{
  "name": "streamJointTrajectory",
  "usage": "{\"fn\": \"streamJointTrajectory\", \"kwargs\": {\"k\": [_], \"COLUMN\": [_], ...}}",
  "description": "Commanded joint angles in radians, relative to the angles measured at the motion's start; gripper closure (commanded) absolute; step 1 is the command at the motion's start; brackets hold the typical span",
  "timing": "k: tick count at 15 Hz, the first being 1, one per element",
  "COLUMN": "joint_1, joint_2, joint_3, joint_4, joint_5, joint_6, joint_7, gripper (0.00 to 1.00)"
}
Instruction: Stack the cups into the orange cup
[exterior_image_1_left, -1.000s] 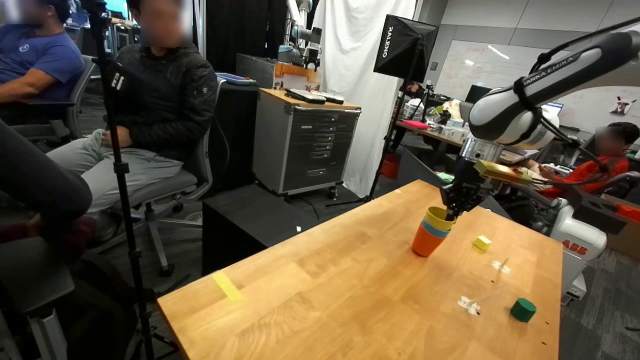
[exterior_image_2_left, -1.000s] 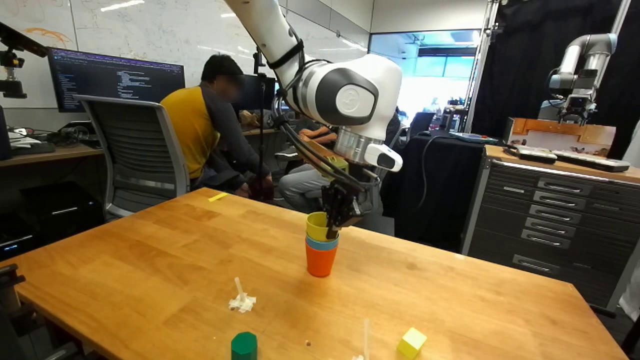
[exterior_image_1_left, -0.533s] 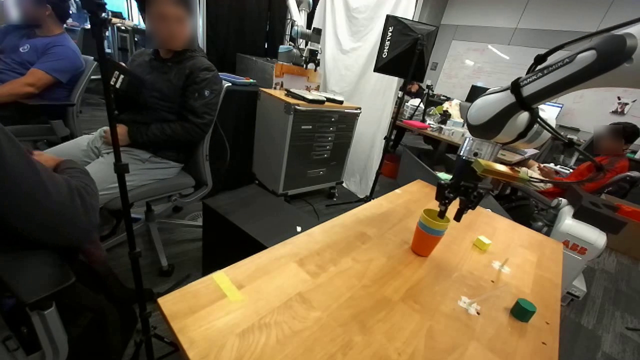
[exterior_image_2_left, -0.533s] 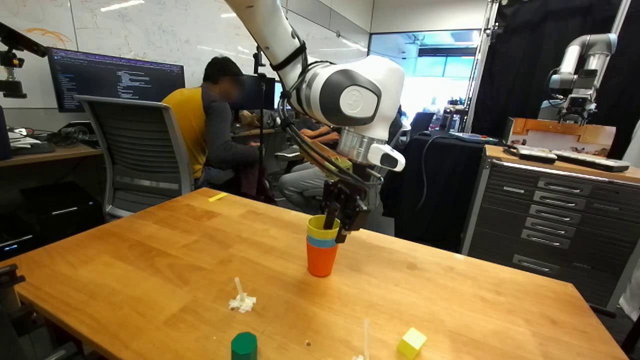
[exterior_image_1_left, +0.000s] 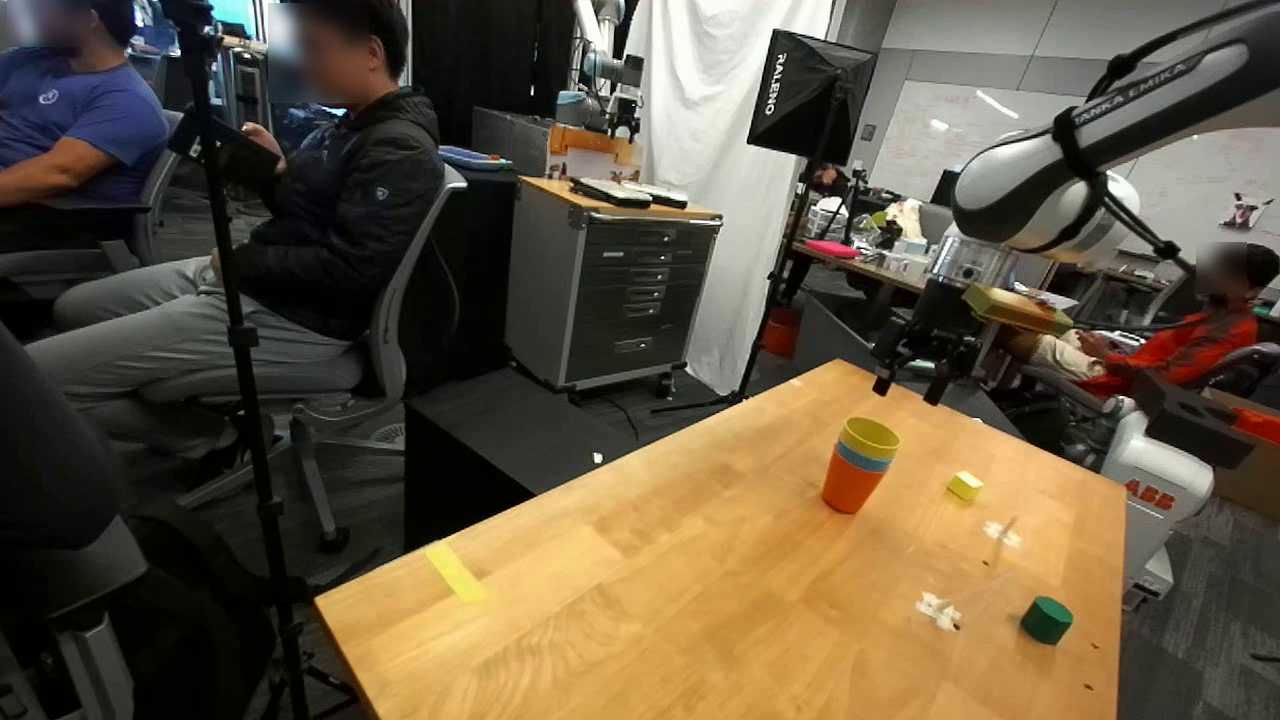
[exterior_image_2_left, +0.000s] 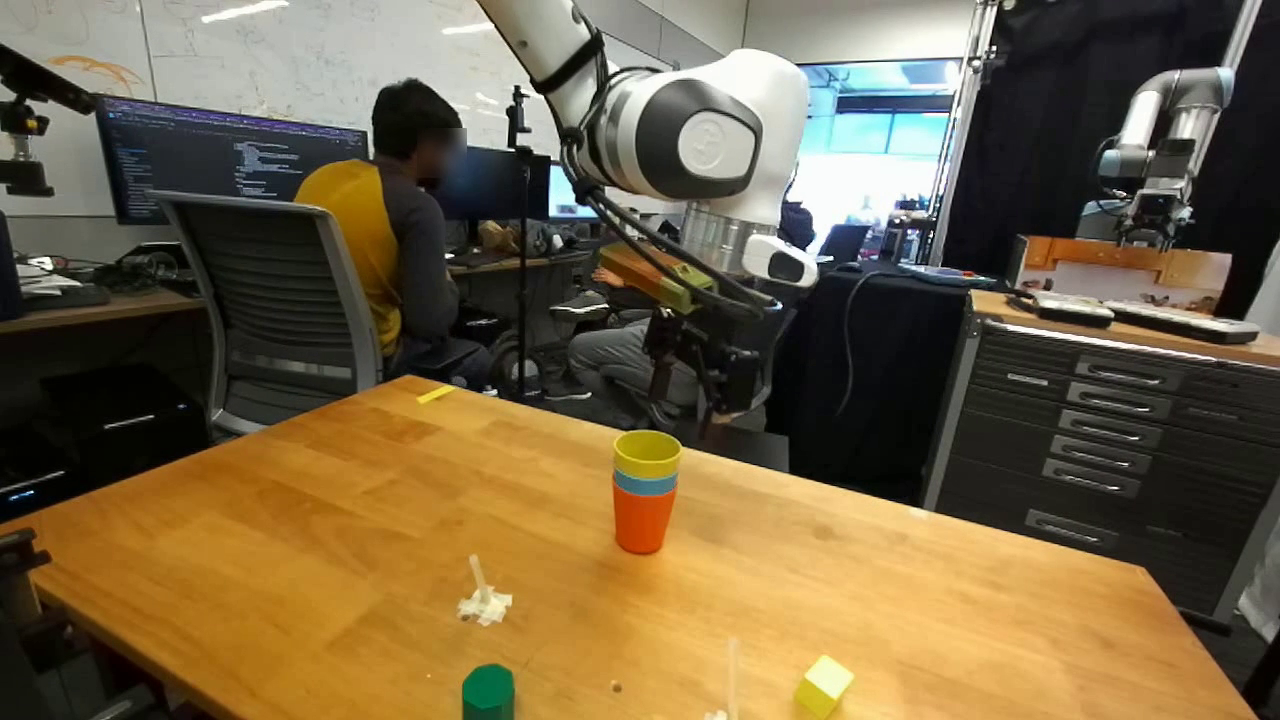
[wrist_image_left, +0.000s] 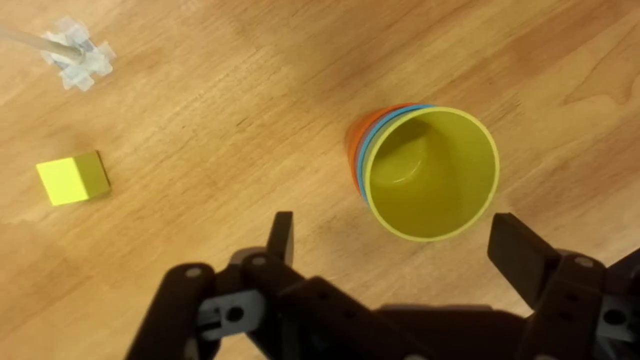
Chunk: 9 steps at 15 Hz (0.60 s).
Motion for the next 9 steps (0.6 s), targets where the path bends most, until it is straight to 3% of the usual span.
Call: {"fn": "streamJointTrajectory", "kwargs": {"k": [1, 5, 9], "joint_1": [0.008, 0.033, 0.060], "joint_2": [-0.177, -0.312, -0.401], "joint_3": [0.014, 0.005, -0.010], "joint_4": [-0.193, -0.388, -0.602], "joint_5": [-0.080, -0.202, -0.376], "joint_6": [0.039, 0.077, 0.186], "joint_7": [-0.132, -0.236, -0.240], "gripper": [0.00, 0.00, 0.00]}}
